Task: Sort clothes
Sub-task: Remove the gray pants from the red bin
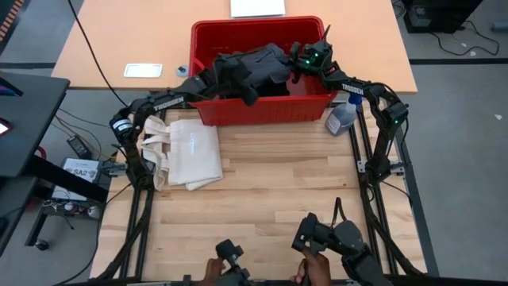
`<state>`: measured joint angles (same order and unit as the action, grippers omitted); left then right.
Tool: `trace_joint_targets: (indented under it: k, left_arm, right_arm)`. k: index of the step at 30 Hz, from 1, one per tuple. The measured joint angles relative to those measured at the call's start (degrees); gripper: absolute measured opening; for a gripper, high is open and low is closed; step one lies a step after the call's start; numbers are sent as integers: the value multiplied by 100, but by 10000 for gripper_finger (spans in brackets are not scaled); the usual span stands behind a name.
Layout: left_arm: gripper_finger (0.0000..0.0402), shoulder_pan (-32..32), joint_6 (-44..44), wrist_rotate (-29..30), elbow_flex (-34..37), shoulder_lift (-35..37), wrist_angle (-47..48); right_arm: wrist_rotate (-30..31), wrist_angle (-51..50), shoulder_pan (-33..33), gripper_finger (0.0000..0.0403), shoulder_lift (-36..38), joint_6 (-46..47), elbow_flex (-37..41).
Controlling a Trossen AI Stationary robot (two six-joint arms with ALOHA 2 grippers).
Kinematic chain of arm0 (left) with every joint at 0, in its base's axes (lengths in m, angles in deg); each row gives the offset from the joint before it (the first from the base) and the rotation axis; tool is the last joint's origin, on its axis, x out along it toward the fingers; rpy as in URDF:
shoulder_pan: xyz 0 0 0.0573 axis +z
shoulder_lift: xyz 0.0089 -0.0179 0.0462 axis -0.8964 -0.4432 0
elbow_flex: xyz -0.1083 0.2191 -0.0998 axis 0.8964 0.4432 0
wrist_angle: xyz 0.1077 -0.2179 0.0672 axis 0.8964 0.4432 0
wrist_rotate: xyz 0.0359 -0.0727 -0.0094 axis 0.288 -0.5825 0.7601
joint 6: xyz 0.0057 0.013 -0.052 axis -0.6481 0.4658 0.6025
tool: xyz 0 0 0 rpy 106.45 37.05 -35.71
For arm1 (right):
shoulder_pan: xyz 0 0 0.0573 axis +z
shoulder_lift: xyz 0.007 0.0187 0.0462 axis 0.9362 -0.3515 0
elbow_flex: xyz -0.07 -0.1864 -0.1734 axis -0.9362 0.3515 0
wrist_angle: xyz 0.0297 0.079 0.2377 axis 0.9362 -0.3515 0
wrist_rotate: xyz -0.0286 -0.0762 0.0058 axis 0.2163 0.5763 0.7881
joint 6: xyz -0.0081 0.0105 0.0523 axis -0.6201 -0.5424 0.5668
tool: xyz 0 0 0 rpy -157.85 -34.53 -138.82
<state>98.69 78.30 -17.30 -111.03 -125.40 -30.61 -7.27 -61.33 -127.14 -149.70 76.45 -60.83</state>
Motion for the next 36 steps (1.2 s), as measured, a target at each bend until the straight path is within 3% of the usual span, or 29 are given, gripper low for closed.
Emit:
trace_joint_targets:
  k: [3,6,11,18,27,30,36]
  left_arm:
    - [328,-90,-227,326,0,-245,-431]
    - [334,-121,-196,293,-2,-424,-634]
    - [334,-14,301,-34,-21,-534,-354]
    - [333,215,443,42,-22,-534,-196]
    - [284,473,528,-310,4,-485,101]
    - [273,342,34,-103,12,-393,-47]
    - [276,-38,-607,1021,15,-228,-128]
  right_arm:
    - [12,-3,15,44,0,-44,-2]
    - [0,-3,15,44,0,-67,-2]
    - [-25,-12,15,45,0,-88,-2]
    - [-76,90,33,45,0,-90,-2]
    - [-209,1246,150,45,0,705,-2]
    - [116,1240,196,45,0,1242,-2]
    - [668,1455,327,45,0,1871,-2]
